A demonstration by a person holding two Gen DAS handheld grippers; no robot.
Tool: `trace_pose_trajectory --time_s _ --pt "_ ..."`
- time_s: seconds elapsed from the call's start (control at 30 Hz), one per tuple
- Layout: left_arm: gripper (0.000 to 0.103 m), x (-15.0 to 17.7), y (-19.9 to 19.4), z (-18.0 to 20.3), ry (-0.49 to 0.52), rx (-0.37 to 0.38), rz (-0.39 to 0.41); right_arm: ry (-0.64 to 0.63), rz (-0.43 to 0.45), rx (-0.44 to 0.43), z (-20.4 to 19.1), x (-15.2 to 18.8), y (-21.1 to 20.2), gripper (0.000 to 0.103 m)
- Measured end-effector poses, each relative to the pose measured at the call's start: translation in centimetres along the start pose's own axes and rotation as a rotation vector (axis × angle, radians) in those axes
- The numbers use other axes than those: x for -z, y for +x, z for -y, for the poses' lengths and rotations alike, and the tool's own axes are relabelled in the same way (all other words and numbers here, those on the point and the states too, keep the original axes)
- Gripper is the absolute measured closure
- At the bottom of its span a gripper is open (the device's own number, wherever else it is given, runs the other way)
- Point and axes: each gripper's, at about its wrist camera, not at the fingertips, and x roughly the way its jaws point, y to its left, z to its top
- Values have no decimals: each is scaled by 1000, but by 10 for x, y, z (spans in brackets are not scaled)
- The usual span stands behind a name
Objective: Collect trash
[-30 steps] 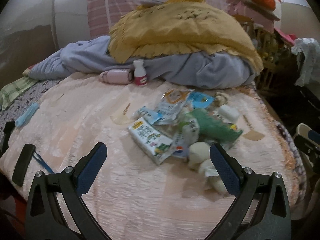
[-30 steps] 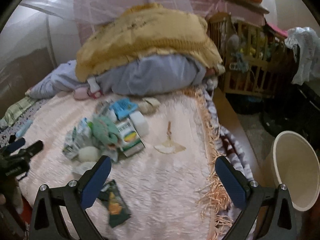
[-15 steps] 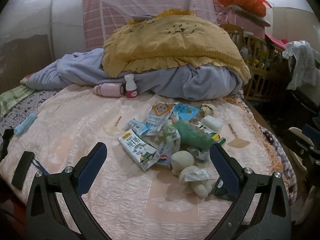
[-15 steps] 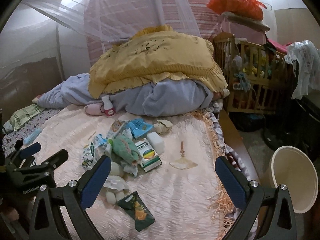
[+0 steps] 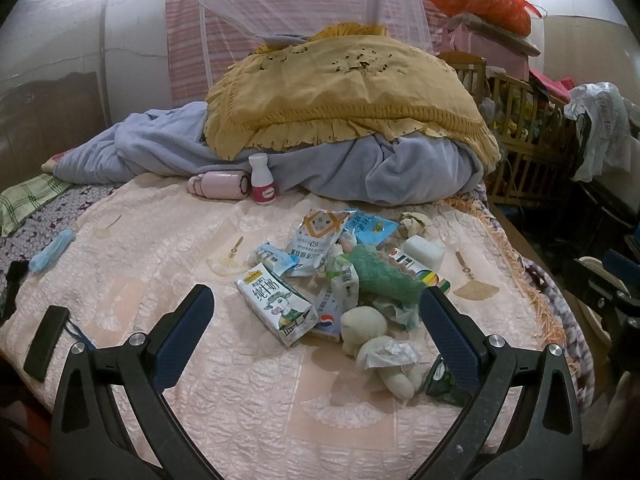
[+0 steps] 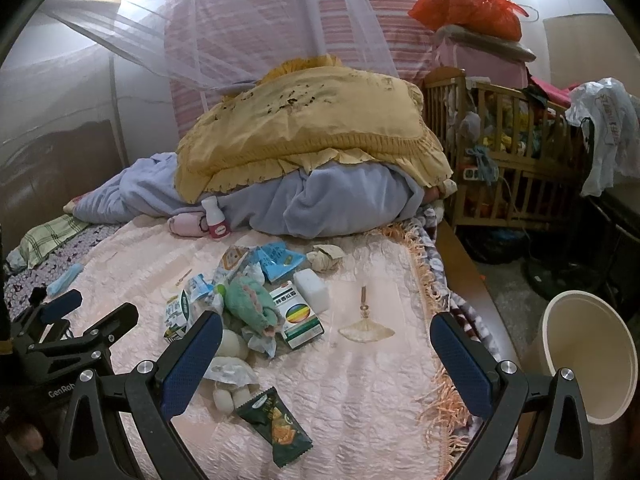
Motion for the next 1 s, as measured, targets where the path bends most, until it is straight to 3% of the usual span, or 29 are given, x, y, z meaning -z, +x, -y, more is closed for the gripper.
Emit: trace_pose_trajectory --time_s 1.0 --pt "1 0 0 0 0 1 0 -3 -11 6 1 0 3 0"
